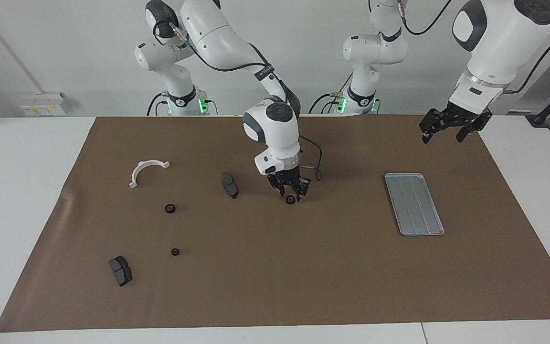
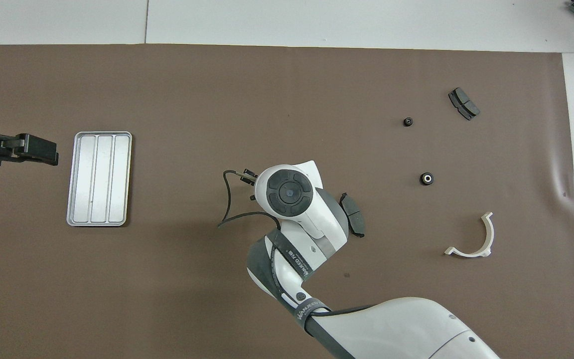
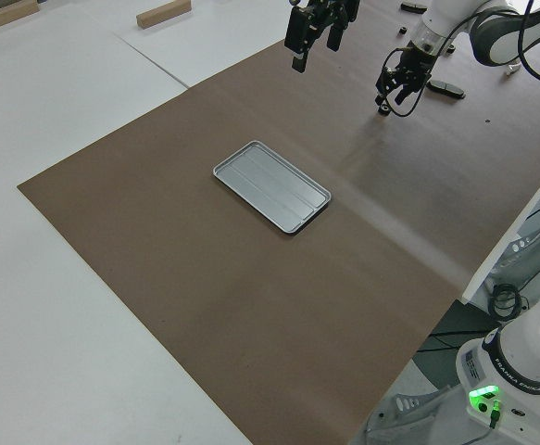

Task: Pick bearing gear from pile to tray
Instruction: 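Carry the bearing to the table center and release it with the right gripper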

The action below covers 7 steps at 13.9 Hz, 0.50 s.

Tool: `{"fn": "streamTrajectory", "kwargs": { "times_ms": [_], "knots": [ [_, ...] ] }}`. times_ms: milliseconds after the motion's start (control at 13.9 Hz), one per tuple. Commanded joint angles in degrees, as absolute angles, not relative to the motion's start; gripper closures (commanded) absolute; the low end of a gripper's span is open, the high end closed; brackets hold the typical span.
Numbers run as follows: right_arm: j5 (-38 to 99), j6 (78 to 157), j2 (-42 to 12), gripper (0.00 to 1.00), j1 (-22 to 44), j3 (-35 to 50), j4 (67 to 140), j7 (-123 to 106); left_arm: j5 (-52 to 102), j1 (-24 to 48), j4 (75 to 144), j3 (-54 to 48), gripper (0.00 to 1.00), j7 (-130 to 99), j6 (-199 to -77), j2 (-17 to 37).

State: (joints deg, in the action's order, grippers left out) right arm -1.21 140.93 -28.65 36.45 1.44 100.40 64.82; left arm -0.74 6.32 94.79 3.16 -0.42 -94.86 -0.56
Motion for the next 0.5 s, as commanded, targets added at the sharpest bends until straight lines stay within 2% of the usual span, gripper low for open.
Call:
{"fn": "streamTrajectory", "kwargs": {
  "times_ms": [0,215,431],
  "knots": [
    [-3.6,139.75,-27.26,0.0,35.78,0.88,100.19,65.92,-1.14,6.59,95.62,3.16,0.0,0.26,-94.31,-1.49],
    [-5.71,133.7,-20.85,0.0,29.99,0.61,100.81,61.99,-1.14,6.59,95.8,3.08,0.0,0.35,-94.22,-1.58],
    [-5.71,127.72,-14.87,0.0,22.52,0.62,102.83,47.16,-1.14,7.9,95.8,2.72,0.0,-0.61,-95.45,-1.49]
  ]
}}
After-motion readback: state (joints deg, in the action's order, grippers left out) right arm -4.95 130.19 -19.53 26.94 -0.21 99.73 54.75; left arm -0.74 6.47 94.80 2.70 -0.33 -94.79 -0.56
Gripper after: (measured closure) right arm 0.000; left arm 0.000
